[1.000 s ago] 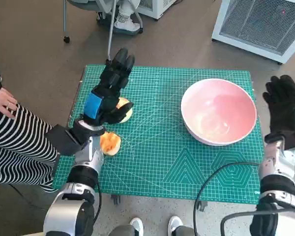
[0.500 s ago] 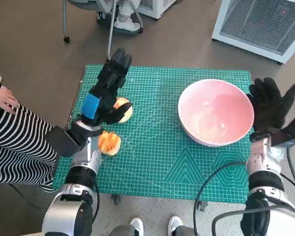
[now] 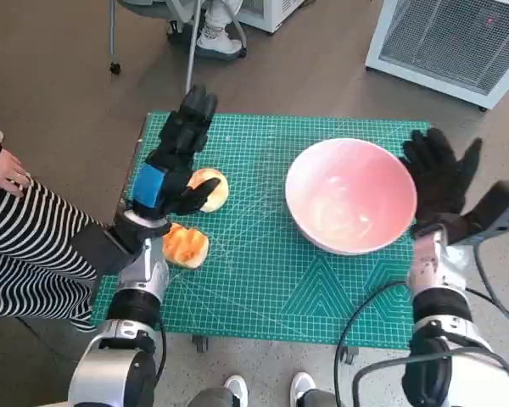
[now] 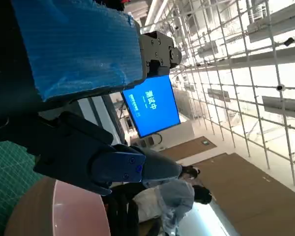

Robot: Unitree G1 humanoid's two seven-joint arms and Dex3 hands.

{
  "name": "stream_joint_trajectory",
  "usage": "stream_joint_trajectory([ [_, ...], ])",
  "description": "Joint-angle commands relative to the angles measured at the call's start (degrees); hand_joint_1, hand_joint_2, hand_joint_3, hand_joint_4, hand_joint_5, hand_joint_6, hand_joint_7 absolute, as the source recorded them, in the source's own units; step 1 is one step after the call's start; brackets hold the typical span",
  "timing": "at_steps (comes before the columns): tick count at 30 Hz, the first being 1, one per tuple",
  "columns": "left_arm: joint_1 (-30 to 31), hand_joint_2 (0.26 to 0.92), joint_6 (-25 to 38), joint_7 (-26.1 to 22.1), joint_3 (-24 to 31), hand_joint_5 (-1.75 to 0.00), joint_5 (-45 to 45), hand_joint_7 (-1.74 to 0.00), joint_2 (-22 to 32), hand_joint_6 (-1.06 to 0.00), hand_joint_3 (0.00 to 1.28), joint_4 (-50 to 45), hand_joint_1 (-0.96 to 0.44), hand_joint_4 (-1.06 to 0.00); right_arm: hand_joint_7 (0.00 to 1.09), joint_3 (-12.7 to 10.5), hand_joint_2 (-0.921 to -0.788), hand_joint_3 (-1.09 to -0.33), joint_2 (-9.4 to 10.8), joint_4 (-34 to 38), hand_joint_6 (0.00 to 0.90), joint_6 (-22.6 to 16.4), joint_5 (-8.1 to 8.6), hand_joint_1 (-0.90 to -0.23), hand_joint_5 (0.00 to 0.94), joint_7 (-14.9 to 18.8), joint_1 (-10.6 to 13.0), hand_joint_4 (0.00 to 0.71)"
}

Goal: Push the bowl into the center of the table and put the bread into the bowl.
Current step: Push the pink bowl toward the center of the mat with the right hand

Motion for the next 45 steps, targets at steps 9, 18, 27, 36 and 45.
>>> stream_joint_trajectory([
  [9,1.6,0.921,-0.1,0.9,-0.1,0.0,0.4,-0.12,0.5,-0.09,0.28,-2.2,-0.73,-0.07,0.14,-0.3,-0.921,-0.85,3.8,1.0,0.112,1.6,0.14,-0.632,0.0,1.3,-0.8,0.052],
  [18,1.9,0.921,0.2,1.2,-0.3,0.0,0.4,-0.12,0.3,-0.1,0.28,-2.5,-0.73,-0.07,0.13,-0.3,-0.921,-0.843,6.1,1.0,0.1,2.1,0.13,-0.647,0.0,1.1,-1.8,0.03],
  [27,2.2,0.921,0.3,1.5,-0.5,0.0,0.5,-0.12,-0.1,-0.09,0.28,-2.8,-0.73,-0.07,0.1,-0.5,-0.921,-0.883,6.7,0.9,0.083,3.0,0.32,-0.641,-0.001,2.0,-2.5,0.001],
  [36,2.5,0.921,0.2,1.9,-1.0,0.0,0.9,-0.12,-0.3,-0.09,0.28,-2.6,-0.73,-0.07,0.1,0.1,-0.921,-0.906,4.6,-0.4,0.088,0.6,-0.22,-0.648,-0.001,3.5,-2.4,-0.001],
  [45,1.9,0.921,0.5,2.8,-1.7,0.0,1.5,-0.12,-0.7,-0.09,0.29,-2.3,-0.74,-0.07,0.12,5.4,-0.921,-0.877,2.9,-4.4,0.14,-12.4,-5.0,-0.681,0.013,4.9,-0.4,0.032],
])
